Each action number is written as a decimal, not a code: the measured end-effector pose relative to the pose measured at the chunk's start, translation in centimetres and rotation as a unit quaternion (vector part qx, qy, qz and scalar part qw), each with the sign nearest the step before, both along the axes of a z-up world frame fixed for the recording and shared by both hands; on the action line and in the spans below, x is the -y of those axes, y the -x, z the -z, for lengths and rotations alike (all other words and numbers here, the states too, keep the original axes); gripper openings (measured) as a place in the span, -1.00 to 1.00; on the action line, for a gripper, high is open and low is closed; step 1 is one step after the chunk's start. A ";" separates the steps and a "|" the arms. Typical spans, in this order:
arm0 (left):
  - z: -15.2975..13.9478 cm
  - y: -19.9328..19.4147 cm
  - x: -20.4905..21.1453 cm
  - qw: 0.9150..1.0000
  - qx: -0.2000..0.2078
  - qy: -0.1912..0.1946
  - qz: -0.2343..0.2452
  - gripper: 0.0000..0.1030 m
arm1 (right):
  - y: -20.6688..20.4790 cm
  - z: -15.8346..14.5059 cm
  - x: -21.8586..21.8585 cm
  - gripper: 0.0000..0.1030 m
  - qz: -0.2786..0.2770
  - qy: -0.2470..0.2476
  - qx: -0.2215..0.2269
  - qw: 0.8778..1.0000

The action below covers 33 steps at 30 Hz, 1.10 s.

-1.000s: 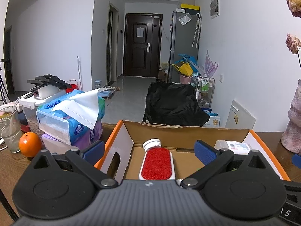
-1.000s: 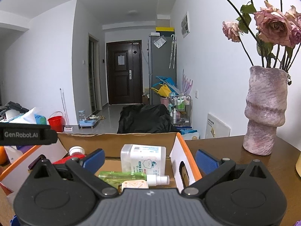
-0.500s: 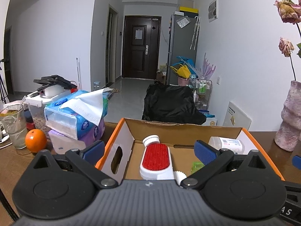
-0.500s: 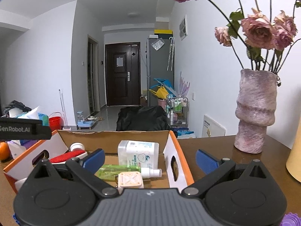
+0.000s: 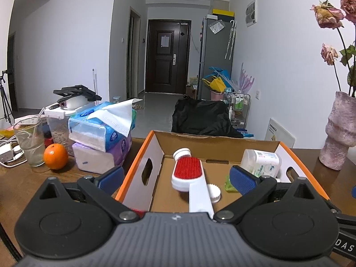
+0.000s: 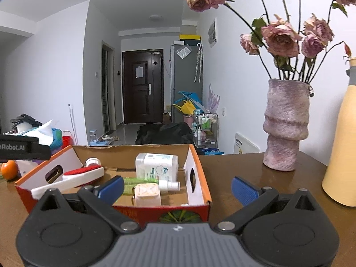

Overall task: Organize rigid objects
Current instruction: 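Withdraw the left tool toward the blue cap while the right tool moves toward the purple cap, then lower the right gripper over the purple bottle cap and close on it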

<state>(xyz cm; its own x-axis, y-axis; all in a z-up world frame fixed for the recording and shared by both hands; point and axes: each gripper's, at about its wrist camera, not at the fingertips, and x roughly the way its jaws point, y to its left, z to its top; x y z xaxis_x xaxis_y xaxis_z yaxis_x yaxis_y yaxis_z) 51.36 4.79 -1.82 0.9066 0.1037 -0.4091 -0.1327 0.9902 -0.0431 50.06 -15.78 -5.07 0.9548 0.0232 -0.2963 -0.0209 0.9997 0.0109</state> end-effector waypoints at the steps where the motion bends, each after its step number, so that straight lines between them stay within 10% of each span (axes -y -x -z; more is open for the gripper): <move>1: 0.0 0.4 0.0 1.000 -0.001 -0.001 0.000 1.00 | 0.4 0.0 0.2 1.00 0.000 0.000 0.000 1.000; 33: 2.8 10.8 1.7 0.998 -0.051 -0.005 0.022 1.00 | 10.8 1.4 5.5 1.00 0.015 0.022 -0.026 0.999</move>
